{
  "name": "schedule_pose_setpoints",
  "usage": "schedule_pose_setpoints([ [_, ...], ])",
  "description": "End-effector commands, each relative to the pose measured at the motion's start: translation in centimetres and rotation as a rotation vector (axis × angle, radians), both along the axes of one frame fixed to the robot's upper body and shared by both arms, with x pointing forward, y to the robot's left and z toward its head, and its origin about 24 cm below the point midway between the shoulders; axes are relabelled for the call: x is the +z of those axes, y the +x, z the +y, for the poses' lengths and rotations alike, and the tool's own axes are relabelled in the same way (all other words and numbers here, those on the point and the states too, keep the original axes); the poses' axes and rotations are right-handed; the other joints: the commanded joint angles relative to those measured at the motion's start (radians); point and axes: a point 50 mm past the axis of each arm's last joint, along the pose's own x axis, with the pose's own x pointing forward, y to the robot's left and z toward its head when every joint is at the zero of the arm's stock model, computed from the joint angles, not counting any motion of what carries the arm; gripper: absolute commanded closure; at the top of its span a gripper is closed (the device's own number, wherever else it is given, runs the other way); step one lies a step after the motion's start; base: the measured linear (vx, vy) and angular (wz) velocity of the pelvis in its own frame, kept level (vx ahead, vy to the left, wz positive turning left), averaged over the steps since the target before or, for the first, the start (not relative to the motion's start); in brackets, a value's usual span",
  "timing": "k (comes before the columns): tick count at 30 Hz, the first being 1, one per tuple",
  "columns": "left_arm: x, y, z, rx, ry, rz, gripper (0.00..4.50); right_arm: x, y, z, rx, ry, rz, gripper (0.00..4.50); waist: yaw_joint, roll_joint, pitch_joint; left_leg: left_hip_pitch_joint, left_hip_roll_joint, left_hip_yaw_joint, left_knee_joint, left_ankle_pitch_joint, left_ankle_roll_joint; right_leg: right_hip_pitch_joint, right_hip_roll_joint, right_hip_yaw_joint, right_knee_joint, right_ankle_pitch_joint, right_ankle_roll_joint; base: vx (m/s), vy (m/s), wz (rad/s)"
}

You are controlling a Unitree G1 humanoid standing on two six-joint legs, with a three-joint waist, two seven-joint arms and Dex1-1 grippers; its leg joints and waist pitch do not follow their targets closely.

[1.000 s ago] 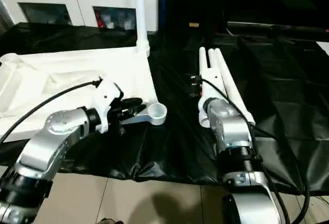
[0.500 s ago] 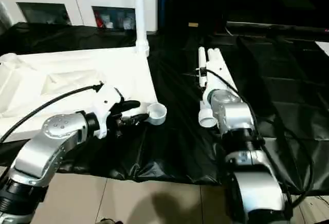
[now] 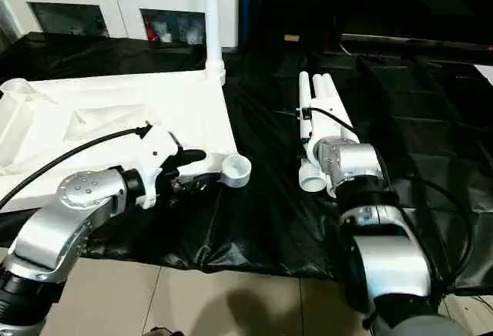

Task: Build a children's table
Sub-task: Pick table leg

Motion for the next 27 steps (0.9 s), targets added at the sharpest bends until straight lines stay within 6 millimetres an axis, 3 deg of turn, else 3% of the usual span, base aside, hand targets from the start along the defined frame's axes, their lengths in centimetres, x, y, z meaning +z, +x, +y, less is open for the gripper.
schedule_pose_setpoints([
  [1,0.2,-0.4,0.0,-0.025,0.01,0.003,1.69,0.6,0.3,0.0,-0.005,0.022,0.013,1.19,0.004,-0.02,-0.081,0.03,0.029,-0.013,-0.05,-0.102,0.007,0.045,-0.063,0.038,-0.061,-0.042,-0.211,0.0,0.0,0.0],
  [2,0.2,-0.4,0.1,-0.029,0.012,0.005,1.69,0.5,0.2,0.1,-0.004,0.028,0.018,1.19,0.006,-0.016,-0.081,0.03,0.029,-0.014,-0.05,-0.098,0.007,0.044,-0.063,0.037,-0.06,-0.041,-0.211,0.0,0.0,0.0],
  [20,0.7,-1.2,-0.3,-0.087,0.022,0.017,1.69,-0.5,0.0,1.4,0.071,0.087,0.12,1.19,0.007,-0.021,-0.075,0.032,0.032,-0.016,-0.053,-0.179,-0.037,0.036,-0.066,0.038,-0.066,-0.145,-0.195,0.0,0.0,0.0],
  [21,0.7,-1.3,-0.2,-0.089,0.027,0.017,1.63,-0.8,-0.1,1.5,0.073,0.088,0.132,1.44,0.007,-0.022,-0.075,0.032,0.031,-0.016,-0.052,-0.18,-0.037,0.036,-0.066,0.039,-0.066,-0.146,-0.195,0.0,0.0,0.0],
  [27,0.8,-1.2,-0.4,-0.1,0.028,0.018,1.63,-1.7,-0.5,1.4,0.073,0.099,0.172,1.91,0.005,-0.023,-0.075,0.033,0.031,-0.016,-0.052,-0.191,-0.043,0.034,-0.065,0.039,-0.066,-0.156,-0.191,0.0,0.0,0.0],
])
